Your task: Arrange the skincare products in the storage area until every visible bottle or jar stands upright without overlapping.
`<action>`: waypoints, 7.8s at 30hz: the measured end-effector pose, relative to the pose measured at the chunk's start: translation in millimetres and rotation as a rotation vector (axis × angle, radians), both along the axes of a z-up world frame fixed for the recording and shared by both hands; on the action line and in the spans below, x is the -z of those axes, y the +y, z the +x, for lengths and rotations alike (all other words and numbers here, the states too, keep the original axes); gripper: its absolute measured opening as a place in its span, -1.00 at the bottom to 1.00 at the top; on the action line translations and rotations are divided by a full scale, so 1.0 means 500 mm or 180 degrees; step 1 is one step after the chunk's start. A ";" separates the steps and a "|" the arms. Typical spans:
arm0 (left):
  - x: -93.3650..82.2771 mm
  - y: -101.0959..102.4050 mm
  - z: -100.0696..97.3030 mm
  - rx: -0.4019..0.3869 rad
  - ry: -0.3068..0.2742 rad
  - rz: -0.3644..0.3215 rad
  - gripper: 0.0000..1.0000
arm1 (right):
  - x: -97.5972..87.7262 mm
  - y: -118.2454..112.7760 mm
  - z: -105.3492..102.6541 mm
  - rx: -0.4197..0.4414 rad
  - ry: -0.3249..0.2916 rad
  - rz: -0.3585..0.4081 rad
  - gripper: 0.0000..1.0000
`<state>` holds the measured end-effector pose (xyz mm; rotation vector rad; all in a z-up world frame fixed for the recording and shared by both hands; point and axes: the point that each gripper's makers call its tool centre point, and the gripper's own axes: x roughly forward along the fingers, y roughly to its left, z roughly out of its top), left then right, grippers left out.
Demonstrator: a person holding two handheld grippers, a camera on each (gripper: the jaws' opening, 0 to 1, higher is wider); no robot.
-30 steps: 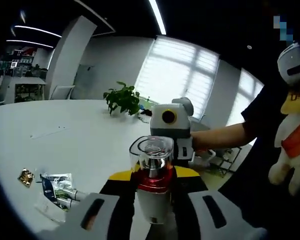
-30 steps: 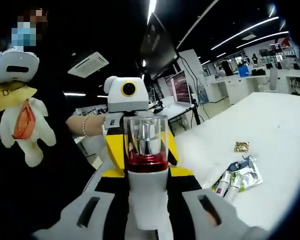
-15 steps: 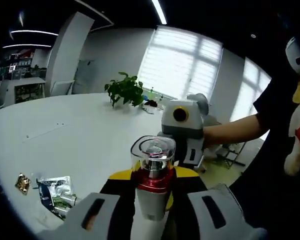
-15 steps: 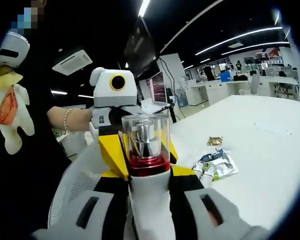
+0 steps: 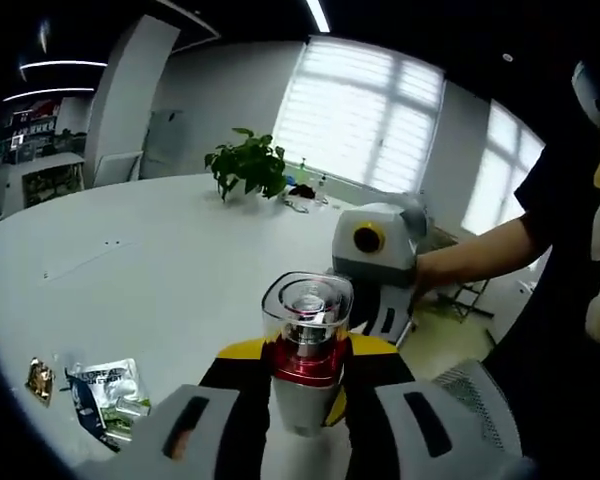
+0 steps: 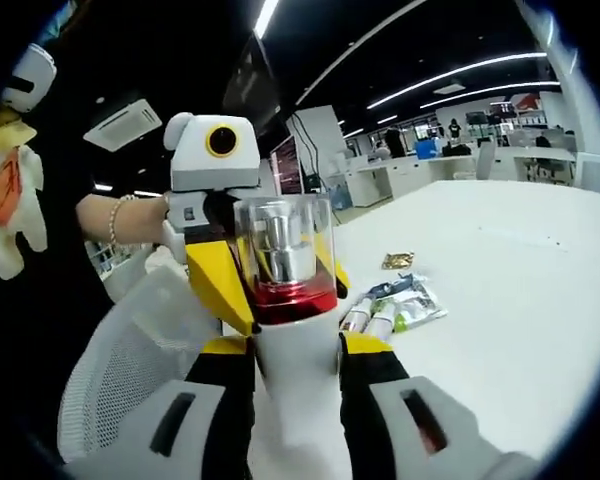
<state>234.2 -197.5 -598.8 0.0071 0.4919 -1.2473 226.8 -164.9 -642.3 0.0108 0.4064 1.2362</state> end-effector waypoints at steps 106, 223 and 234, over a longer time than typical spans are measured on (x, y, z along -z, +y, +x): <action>0.074 0.045 0.144 -0.0457 0.0039 0.0341 0.46 | 0.058 -0.073 0.180 0.1177 -0.0337 -0.0496 0.47; 0.127 0.499 -0.160 -0.1337 0.0723 0.0344 0.92 | 0.257 0.312 0.130 0.1216 0.0159 -0.2132 -0.17; 0.134 0.494 -0.159 -0.1323 0.0775 0.0389 0.90 | 0.245 0.315 0.132 0.1351 0.0191 -0.1930 -0.35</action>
